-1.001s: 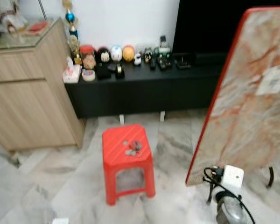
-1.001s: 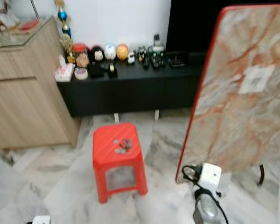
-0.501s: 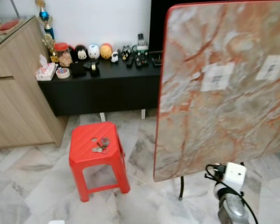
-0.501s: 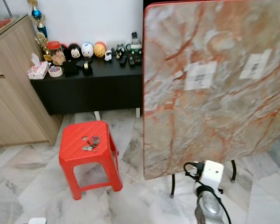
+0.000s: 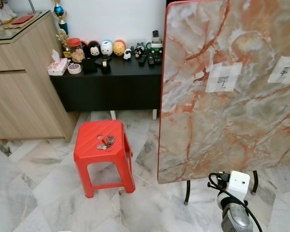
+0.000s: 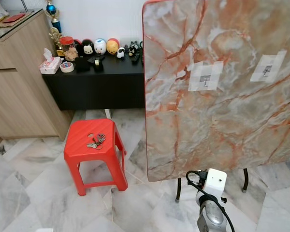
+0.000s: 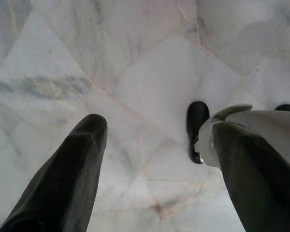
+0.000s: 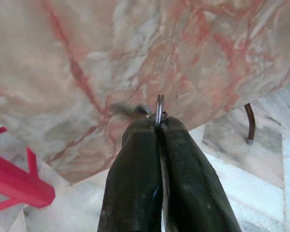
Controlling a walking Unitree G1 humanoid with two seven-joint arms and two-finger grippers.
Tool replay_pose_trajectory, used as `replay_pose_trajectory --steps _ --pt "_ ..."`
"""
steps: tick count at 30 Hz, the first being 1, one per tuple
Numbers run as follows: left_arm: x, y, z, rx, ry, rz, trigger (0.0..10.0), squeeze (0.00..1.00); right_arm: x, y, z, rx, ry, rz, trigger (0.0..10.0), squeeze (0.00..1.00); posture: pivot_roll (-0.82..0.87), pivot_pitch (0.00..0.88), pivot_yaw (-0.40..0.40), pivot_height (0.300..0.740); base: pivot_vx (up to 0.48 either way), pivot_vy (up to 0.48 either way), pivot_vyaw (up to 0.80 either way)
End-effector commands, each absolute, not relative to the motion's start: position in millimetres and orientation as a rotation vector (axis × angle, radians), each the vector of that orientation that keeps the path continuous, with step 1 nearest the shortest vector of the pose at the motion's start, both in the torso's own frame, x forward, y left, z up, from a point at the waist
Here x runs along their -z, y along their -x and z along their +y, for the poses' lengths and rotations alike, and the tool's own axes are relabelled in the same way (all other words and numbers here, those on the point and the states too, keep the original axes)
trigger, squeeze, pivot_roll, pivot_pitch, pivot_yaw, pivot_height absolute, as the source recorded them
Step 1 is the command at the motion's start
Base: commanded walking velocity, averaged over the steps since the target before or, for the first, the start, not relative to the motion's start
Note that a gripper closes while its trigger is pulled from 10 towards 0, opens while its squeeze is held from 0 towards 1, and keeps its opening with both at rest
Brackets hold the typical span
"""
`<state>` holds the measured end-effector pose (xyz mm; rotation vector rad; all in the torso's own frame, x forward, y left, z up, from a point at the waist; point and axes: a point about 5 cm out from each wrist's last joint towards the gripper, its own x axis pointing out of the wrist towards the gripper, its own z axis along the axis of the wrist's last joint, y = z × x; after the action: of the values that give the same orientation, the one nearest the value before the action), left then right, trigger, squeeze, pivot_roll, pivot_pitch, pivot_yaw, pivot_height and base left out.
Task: Hang keys on a hook
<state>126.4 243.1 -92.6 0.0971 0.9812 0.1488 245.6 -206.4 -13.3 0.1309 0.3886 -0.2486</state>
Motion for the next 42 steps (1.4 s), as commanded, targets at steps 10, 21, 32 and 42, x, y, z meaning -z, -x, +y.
replay_pose_trajectory --steps 10,21,32,42 --pt "92 -137 234 -0.124 -0.111 0.98 10.0 0.0 7 -251 -209 0.252 -0.122 0.357 10.0 0.0 -0.03 0.0 -0.01 0.74 0.286 0.0 0.0" --pt "89 -139 241 -0.139 -0.106 0.966 10.0 0.0 3 -253 -213 0.281 -0.122 0.335 10.0 0.0 -0.03 0.0 -0.015 0.74 0.282 0.0 0.0" --pt "89 -138 243 -0.151 -0.091 0.966 10.0 0.0 -14 -263 -218 0.289 -0.097 0.247 10.0 0.0 -0.02 0.0 -0.017 0.74 0.0 0.0 0.0" --pt "87 -144 242 -0.154 -0.092 0.942 10.0 0.0 -60 -288 -228 0.353 0.043 0.044 10.0 0.0 -0.02 0.0 -0.008 0.74 0.0 0.0 0.0"
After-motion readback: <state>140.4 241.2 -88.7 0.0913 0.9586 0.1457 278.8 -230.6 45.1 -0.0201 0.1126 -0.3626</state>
